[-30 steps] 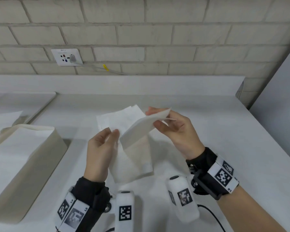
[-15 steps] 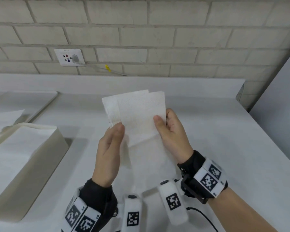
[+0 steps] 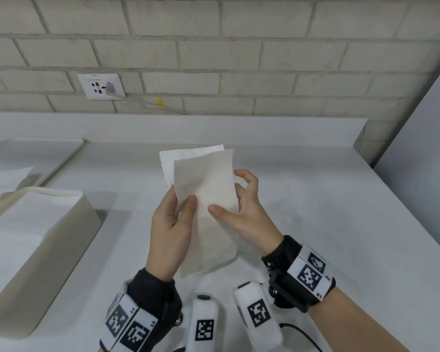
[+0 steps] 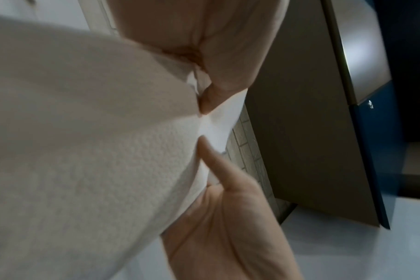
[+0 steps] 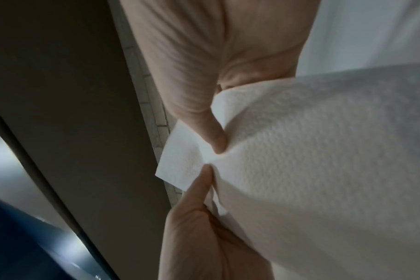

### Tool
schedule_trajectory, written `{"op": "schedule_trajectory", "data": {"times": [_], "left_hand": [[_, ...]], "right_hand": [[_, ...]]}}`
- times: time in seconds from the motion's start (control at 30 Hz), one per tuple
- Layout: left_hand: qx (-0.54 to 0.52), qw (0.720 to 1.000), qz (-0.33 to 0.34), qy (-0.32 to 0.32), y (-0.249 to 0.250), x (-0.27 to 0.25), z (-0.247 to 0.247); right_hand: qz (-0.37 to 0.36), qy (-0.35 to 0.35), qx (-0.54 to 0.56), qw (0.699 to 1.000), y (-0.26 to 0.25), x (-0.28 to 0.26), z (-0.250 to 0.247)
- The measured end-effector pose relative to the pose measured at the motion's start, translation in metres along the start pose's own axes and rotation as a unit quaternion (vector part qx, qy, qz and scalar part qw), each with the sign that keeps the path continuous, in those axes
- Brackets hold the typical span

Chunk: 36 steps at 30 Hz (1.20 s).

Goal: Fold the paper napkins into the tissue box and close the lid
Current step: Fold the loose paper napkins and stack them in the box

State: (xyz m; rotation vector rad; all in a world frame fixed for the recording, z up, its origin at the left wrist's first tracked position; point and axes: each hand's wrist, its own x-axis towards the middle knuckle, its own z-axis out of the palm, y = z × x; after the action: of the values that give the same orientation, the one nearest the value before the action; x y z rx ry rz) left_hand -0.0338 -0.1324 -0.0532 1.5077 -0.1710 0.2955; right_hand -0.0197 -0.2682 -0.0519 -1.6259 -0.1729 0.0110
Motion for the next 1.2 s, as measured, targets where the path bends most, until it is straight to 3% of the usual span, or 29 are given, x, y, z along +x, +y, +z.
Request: {"op": "schedule_trajectory", "data": {"times": [0.07, 0.17, 0.37, 0.47, 0.53, 0.7, 0.83, 1.03, 1.2], "left_hand": [[0.014, 0.999, 0.037, -0.02, -0.002, 0.005, -0.004], [0.055, 0.993, 0.063, -0.08, -0.006, 0.01, -0.009], [0.006, 0.995, -0.02, -0.097, -0.014, 0.015, -0.015], [0.065, 0.986, -0.074, -0.132, -0.02, 0.016, -0.017], [0.14, 0.976, -0.077, -0.151, -0.021, 0.015, -0.014], [0.194, 0.973, -0.004, -0.129, -0.014, 0.018, -0.002], [0.182, 0.977, -0.002, -0.114, -0.02, 0.026, -0.004], [0.193, 0.976, 0.024, -0.1, -0.03, 0.03, 0.005], [0.175, 0.973, -0.007, -0.148, -0.041, 0.028, 0.003]], "right_hand": [[0.03, -0.009, -0.01, 0.999, 0.003, 0.001, -0.001], [0.018, 0.0, -0.03, 0.999, 0.005, 0.002, -0.001], [0.004, 0.011, -0.033, 0.999, 0.002, 0.002, -0.001], [-0.018, 0.07, -0.097, 0.993, 0.005, 0.005, 0.001], [-0.019, 0.073, -0.088, 0.993, 0.005, 0.006, 0.004], [-0.024, 0.058, -0.001, 0.998, -0.008, 0.006, 0.008], [0.002, 0.073, 0.054, 0.996, -0.008, 0.01, 0.005], [0.069, 0.018, -0.032, 0.997, -0.002, 0.016, 0.005], [0.051, 0.053, -0.056, 0.996, 0.008, 0.017, 0.007]]}}
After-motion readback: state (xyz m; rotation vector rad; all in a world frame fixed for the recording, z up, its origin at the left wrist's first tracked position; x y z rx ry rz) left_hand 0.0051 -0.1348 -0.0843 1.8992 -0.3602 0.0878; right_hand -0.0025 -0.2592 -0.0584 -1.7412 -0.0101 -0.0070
